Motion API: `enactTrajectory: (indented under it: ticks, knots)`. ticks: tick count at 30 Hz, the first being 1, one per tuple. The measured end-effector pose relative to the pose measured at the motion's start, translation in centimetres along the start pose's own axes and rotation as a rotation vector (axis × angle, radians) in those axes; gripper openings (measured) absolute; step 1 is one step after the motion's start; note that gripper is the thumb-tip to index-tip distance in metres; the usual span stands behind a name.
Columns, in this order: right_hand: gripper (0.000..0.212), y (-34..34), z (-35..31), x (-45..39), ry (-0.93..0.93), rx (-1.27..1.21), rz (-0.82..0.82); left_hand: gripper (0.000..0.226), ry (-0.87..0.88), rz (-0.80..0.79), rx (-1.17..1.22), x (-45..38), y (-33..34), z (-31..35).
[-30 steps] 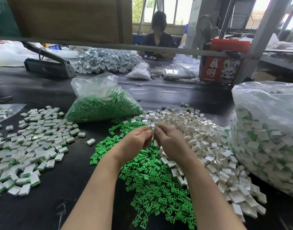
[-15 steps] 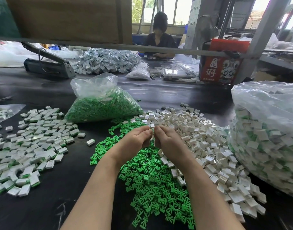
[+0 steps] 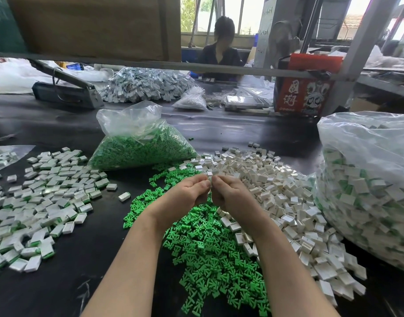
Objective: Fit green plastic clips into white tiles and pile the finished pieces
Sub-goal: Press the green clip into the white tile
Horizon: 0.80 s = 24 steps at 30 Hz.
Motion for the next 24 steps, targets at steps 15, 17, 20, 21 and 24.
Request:
enactTrajectory:
  ticks: [15,17,20,21,24]
  knots:
    - [0.037,0.9,-0.6,-0.2,-0.008,0.691,0.180,0.026,-0.024,0.126,-0.008,-0.6,0.9,-0.2]
    - [0.036,1.2,-0.6,-0.2,-0.005,0.716,0.206,0.029,-0.015,0.158,-0.025,-0.8,0.8,-0.6]
    - [0.037,1.4,-0.6,-0.1,-0.004,0.720,0.221,0.030,-0.005,0.179,-0.048,-0.9,0.9,-0.9]
    - [0.037,1.4,-0.5,-0.1,-0.003,0.722,0.220,0.030,-0.001,0.184,-0.050,-0.9,1.0,-0.9]
    - [0.036,1.4,-0.3,-0.2,-0.002,0.737,0.217,0.029,0.002,0.183,-0.052,-0.8,1.2,-0.9]
Point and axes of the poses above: each hand's wrist, its own x-axis away from the middle knuckle, its own y-axis out of the palm, z = x × y, the point moved 3 cm from there along -x, towards the middle knuckle, and after that the axes turned 8 degrees about -z, right-handed, at the moved point
